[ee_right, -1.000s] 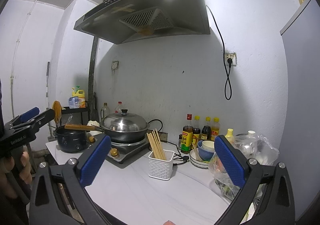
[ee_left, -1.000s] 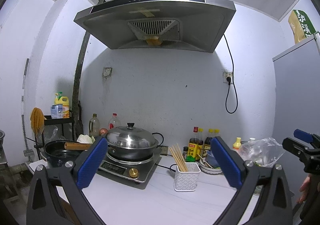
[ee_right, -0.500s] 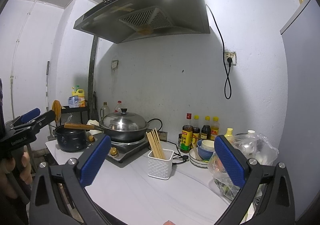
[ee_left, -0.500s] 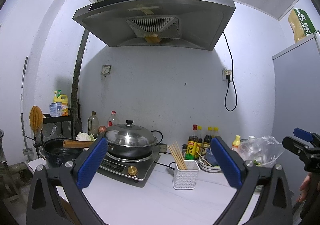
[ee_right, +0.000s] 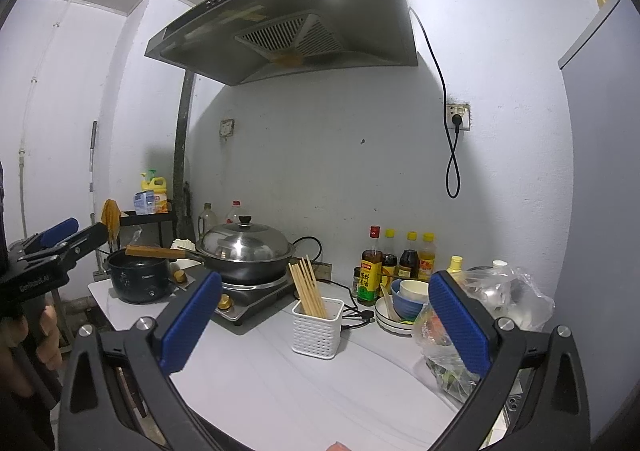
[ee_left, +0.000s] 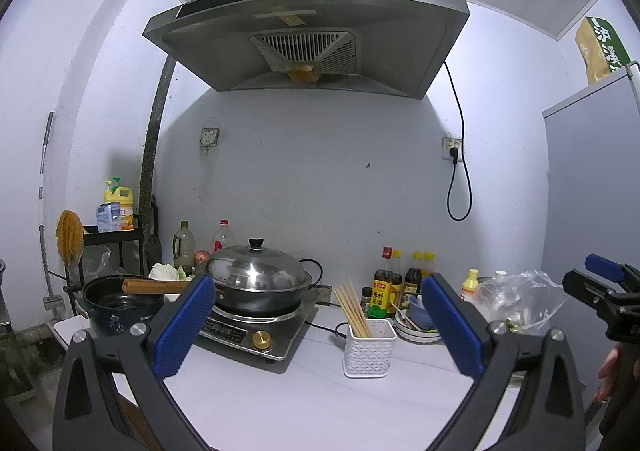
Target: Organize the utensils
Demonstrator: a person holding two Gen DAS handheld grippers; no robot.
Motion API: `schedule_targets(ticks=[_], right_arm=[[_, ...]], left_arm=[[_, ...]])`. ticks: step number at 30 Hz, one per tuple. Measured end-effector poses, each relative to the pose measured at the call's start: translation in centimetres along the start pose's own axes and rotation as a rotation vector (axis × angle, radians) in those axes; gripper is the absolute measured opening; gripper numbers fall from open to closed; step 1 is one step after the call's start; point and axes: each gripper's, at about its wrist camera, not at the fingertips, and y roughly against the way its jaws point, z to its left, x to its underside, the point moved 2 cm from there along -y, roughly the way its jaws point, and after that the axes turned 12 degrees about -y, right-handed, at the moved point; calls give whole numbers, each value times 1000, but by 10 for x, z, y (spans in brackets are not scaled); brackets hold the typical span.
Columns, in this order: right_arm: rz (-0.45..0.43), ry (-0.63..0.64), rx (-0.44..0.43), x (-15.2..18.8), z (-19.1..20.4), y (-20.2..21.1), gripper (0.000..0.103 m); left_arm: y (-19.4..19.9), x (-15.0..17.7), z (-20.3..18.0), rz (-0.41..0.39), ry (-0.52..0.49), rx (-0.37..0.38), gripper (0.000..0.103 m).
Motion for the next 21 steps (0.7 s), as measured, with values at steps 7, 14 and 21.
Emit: schedule_targets(ticks=[7,14,21], right_arm=[[9,5,-1,-1,2,-5,102],[18,4,4,0,4,-9,103],[24,11,-2,0,6,-15,103]], left_arm=[[-3,2,1,4,2,2,103],[-10,4,2,17,5,10,103],[-17,7,2,24,6,3,103]])
